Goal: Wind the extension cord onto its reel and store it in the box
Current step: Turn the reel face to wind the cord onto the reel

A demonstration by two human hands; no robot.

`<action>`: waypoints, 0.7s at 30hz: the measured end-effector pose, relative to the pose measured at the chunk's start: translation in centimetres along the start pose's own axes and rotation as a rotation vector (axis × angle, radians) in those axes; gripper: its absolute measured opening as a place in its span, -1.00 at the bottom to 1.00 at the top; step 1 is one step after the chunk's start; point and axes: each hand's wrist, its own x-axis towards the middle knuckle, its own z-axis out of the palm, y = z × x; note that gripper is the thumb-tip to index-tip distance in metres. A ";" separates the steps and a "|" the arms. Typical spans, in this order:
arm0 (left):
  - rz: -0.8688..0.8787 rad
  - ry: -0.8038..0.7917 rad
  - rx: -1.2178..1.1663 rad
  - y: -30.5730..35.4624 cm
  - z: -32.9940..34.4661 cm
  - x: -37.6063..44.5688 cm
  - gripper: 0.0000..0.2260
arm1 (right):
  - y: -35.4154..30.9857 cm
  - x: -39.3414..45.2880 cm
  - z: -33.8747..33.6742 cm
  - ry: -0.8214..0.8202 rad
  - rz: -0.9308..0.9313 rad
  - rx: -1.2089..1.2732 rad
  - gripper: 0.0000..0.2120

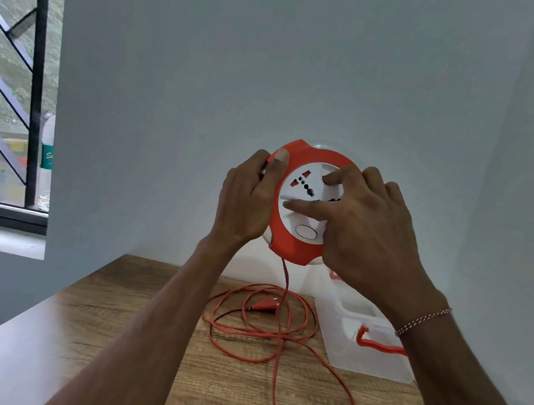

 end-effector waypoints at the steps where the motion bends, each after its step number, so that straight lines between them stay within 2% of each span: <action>1: -0.001 0.003 -0.007 0.0 0.0 0.0 -0.59 | 0.0 -0.1 0.1 0.029 0.016 -0.002 -0.45; 7: -0.019 0.018 -0.054 0.3 -0.3 0.2 -0.51 | 0.0 0.3 -0.1 0.137 0.193 0.072 -0.39; 11: -0.034 0.016 -0.055 0.6 -0.3 0.2 -0.52 | -0.1 0.3 -0.3 0.137 0.176 0.137 -0.42; 13: -0.031 0.014 -0.056 0.6 -0.3 0.1 -0.51 | 0.0 0.3 -0.6 0.178 0.153 0.182 -0.51; 16: -0.021 0.011 -0.038 0.7 -0.3 0.1 -0.51 | 0.4 0.3 -0.9 0.255 0.028 0.170 -0.76; 18: -0.016 0.007 -0.032 0.7 -0.3 0.1 -0.52 | 0.6 0.3 -1.2 0.181 -0.053 0.167 -0.77; 21: -0.017 0.005 -0.033 0.7 -0.3 0.1 -0.52 | 0.3 0.2 -1.3 -0.018 -0.057 0.133 -0.57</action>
